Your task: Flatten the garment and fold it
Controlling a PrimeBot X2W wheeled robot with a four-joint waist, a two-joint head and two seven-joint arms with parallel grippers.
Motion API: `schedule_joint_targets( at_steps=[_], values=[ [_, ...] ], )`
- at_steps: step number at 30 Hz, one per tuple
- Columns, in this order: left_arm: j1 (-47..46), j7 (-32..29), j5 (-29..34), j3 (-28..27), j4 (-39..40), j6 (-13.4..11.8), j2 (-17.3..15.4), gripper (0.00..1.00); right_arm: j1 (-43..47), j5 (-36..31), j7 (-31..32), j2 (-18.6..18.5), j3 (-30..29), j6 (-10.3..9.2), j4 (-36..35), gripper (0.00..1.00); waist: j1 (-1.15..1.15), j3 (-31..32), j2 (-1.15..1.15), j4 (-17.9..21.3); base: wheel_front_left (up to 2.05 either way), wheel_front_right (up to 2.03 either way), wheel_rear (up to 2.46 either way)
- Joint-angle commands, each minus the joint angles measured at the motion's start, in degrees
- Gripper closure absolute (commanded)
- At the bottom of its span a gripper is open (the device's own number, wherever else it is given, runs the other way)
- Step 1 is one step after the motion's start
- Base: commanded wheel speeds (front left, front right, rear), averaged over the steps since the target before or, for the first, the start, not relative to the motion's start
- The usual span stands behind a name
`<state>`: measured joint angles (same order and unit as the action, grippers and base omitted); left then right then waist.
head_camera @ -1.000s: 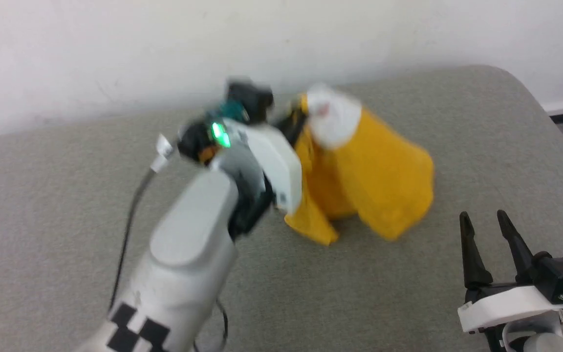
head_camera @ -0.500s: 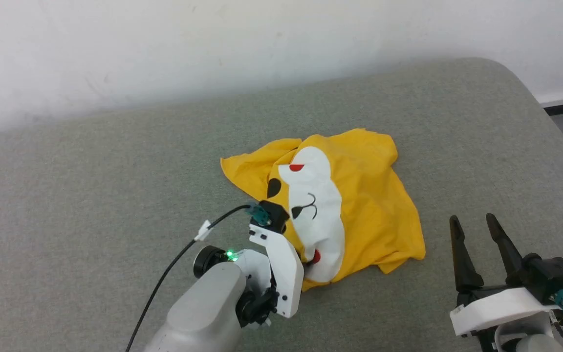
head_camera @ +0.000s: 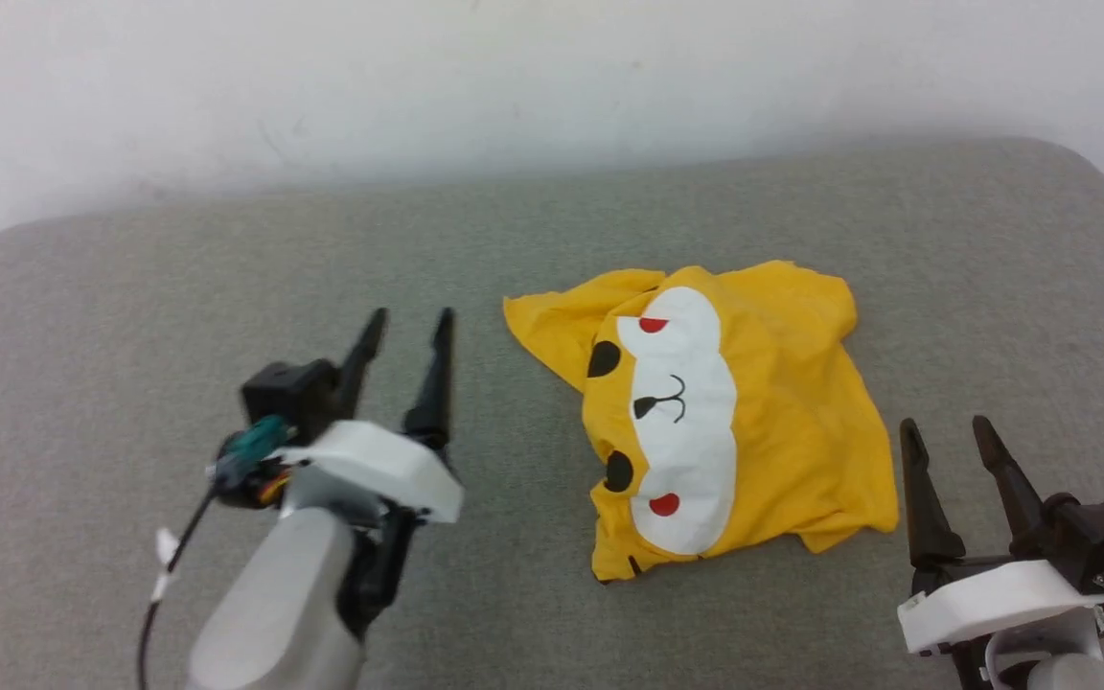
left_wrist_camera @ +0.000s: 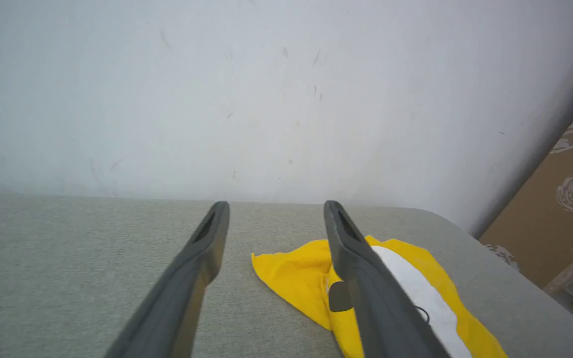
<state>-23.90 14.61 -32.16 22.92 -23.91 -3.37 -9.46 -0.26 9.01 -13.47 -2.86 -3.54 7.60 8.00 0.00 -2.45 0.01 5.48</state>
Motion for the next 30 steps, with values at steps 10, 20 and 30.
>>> schedule_joint_targets(
  at_steps=[10,20,30],
  values=[
    [14.8,0.38,12.18,-14.51,14.69,0.81,-0.83,0.0,-1.42,0.32,8.15,-0.01,-3.37,-0.11,2.24,0.0,0.0,0.12,-0.01,-4.75,0.0,0.0,0.0],
    [19.14,0.39,17.33,-21.11,18.02,5.0,4.22,0.0,-15.93,-3.01,26.87,-0.01,-13.86,-0.11,16.16,0.0,0.0,-3.28,-0.01,-7.92,0.0,0.0,0.0],
    [16.6,0.39,19.26,-22.85,17.33,7.78,6.11,0.0,-27.46,-11.35,38.08,-0.28,-20.86,-0.11,28.33,0.0,0.0,-7.44,-0.01,-11.39,0.0,0.0,0.0]
  ],
)
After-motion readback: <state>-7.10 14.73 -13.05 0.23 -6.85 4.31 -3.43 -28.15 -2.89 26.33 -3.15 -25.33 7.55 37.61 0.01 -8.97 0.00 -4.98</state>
